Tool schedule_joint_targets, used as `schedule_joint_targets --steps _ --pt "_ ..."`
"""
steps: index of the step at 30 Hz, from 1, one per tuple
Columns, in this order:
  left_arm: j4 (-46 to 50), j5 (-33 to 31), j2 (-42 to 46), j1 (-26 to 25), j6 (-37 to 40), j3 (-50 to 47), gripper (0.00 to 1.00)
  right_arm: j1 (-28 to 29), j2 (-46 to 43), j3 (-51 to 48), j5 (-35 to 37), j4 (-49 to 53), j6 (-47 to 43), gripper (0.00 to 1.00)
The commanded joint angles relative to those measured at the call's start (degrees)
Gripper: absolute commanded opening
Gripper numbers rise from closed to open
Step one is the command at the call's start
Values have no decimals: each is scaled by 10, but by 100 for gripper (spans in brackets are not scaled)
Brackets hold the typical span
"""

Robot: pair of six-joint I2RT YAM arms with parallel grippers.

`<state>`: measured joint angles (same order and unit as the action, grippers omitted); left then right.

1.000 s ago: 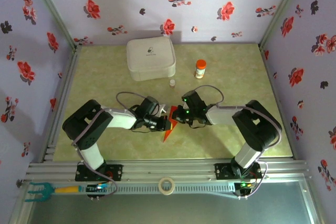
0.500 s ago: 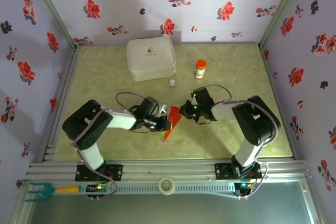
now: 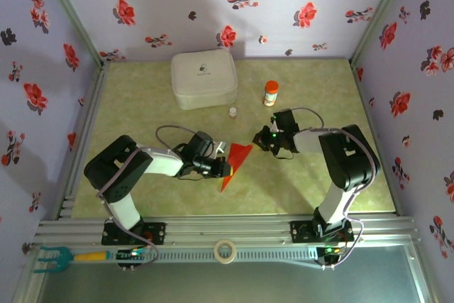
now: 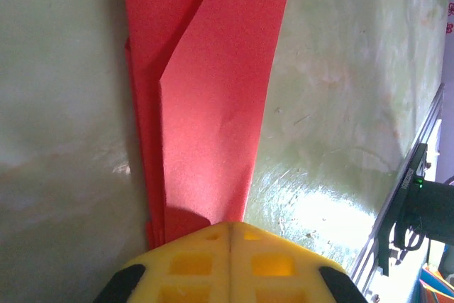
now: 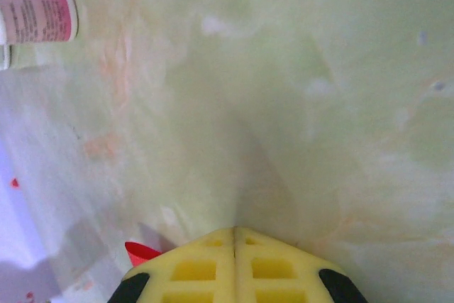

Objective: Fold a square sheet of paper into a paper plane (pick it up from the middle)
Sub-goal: Fold the wing for the fifth time at the center of the table.

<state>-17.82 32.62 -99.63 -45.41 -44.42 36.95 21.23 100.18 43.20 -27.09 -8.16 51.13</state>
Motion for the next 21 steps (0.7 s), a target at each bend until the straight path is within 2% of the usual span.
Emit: schedule_joint_targets --steps 1,4,7,11,13,21 --pt "93 -9 -20 -6 1 -30 0 -4 -27 11 48 49 -18 4" --pt "93 -11 -15 -6 -1 -32 0 8 -78 3 68 60 -21 4" --pt "93 -15 -9 -6 -3 -31 0 31 -102 -1 57 54 -18 5" --pt "94 -17 -5 -7 -4 -26 0 73 -76 2 20 35 -10 4" --pt "96 -17 -3 -6 -4 -22 0 89 -54 -1 22 30 -5 0" --pt "143 -16 18 -10 -1 28 0 84 3 -23 61 42 -7 0"
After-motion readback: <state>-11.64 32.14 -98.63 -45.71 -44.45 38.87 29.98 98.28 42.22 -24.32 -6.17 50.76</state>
